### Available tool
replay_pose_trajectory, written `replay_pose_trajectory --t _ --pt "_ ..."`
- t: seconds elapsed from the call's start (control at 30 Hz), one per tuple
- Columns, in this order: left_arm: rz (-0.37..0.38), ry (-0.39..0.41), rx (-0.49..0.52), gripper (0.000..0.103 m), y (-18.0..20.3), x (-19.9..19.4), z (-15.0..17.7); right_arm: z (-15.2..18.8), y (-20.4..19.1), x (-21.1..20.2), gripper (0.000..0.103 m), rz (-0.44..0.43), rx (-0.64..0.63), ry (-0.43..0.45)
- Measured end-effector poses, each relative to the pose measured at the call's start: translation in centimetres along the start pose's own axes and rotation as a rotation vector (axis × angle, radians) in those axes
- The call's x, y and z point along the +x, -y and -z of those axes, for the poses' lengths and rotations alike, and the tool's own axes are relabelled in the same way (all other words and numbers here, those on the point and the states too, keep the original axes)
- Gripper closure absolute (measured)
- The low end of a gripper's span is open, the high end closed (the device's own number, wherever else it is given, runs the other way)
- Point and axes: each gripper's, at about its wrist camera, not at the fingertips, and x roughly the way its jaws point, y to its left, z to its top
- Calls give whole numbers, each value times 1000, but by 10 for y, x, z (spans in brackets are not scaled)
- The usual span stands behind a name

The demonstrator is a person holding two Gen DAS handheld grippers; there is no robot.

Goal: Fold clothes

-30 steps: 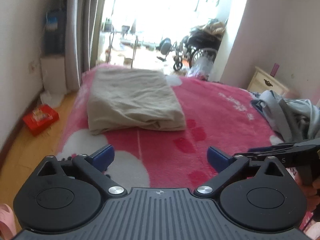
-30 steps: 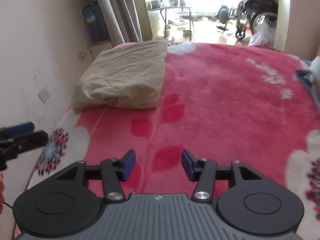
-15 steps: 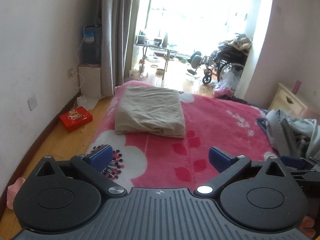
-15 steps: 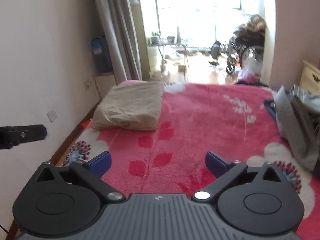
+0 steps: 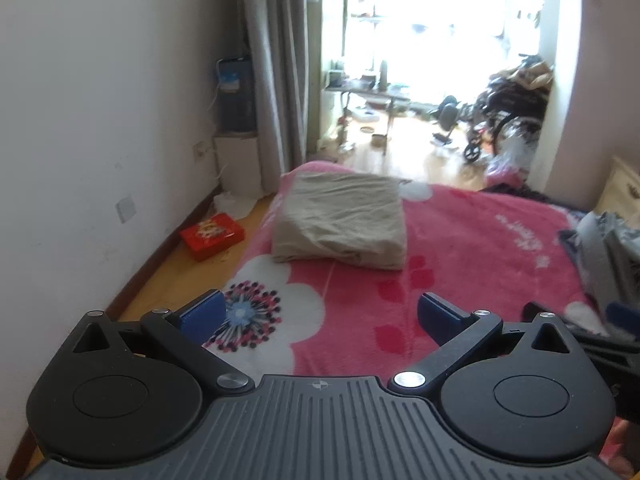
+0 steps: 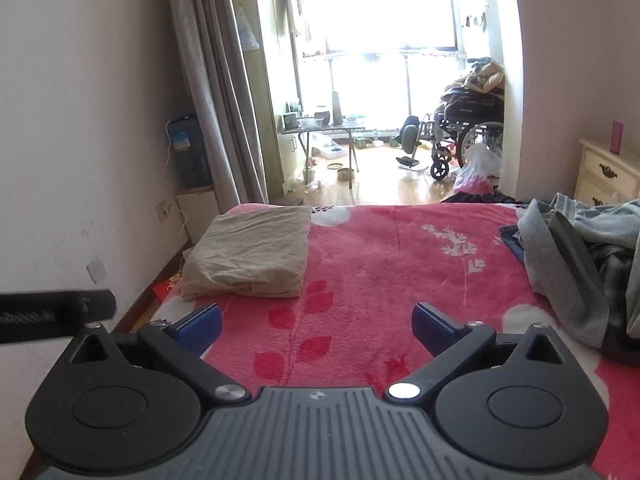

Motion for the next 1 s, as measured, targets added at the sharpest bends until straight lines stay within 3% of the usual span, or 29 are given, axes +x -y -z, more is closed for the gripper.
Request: replay_pose_trajectory --t 0.37,1.0 --pt "-64 -68 -1 0 -7 23 14 11 -13 24 0 81 -43 -61" --pt "-129 -41 48 0 -2 15 20 15 -13 26 0 47 -65 -96"
